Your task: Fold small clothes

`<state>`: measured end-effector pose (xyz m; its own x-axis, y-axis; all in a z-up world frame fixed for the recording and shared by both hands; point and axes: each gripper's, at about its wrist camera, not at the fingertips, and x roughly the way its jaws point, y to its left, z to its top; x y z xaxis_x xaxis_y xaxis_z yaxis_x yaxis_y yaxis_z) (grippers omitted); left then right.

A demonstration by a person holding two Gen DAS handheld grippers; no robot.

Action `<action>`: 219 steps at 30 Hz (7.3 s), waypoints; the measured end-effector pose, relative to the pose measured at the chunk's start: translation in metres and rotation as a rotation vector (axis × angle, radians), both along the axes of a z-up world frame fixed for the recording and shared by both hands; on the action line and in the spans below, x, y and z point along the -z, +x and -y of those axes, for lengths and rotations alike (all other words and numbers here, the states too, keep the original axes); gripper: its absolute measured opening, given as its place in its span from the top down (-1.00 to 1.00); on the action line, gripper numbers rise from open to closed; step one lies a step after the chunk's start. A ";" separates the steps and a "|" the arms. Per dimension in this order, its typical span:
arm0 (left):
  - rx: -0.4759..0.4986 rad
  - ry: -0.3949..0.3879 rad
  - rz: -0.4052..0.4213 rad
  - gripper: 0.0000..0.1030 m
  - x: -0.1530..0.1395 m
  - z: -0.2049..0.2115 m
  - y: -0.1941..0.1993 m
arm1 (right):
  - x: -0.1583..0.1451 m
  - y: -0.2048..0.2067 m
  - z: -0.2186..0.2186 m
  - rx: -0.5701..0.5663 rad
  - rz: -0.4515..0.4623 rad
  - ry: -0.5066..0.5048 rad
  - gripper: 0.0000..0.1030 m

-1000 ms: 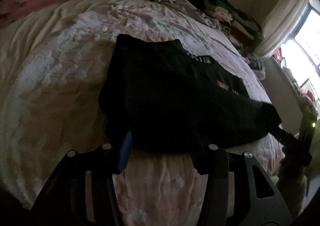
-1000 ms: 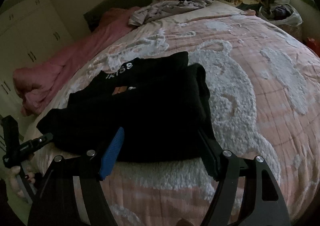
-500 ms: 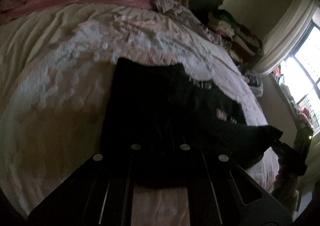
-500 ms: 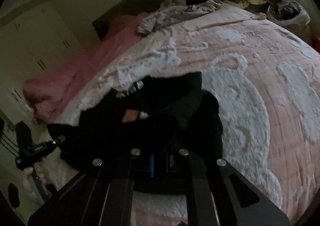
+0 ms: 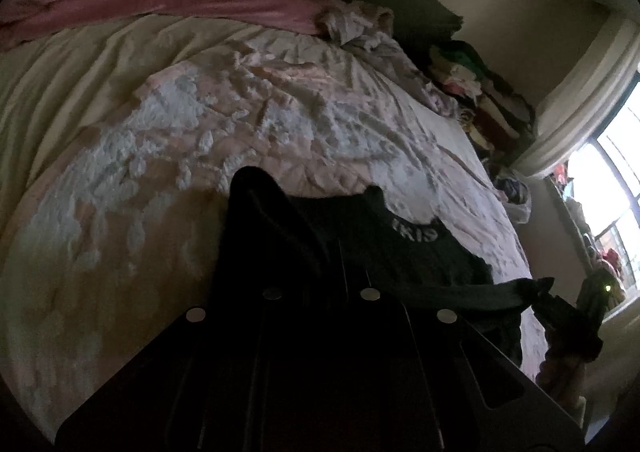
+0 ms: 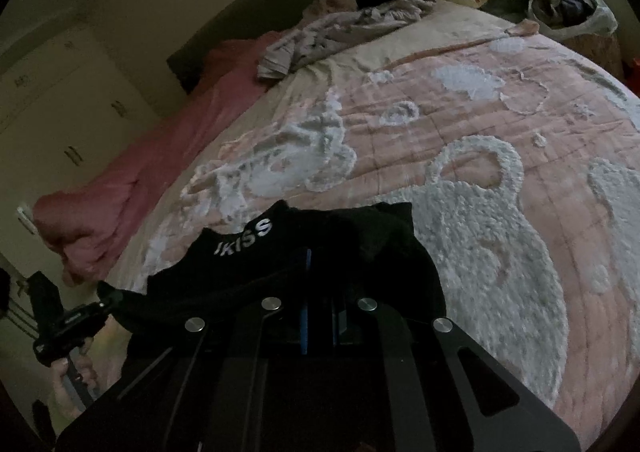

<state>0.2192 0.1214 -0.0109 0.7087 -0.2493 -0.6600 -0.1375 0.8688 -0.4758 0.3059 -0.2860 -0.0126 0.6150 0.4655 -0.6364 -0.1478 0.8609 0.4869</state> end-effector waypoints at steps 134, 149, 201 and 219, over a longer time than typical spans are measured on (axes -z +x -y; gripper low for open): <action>0.173 0.412 -0.081 -0.12 0.042 0.083 -0.084 | 0.038 -0.105 -0.042 -0.067 0.023 -0.355 -0.37; 0.170 0.383 -0.077 -0.22 0.033 0.079 -0.090 | 0.029 -0.124 -0.037 -0.036 0.040 -0.306 -0.65; 0.013 0.375 0.016 -0.81 -0.020 0.031 -0.131 | -0.058 -0.194 -0.123 -0.180 0.333 -0.330 -0.91; -0.039 0.372 -0.002 -0.81 -0.009 0.005 -0.114 | -0.030 -0.184 -0.191 -0.342 0.316 -0.397 -0.91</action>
<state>0.1055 0.1168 -0.0021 0.7118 0.0349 -0.7015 -0.1744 0.9763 -0.1284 0.1216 -0.0946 0.0175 0.6598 0.4344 -0.6131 -0.5326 0.8460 0.0263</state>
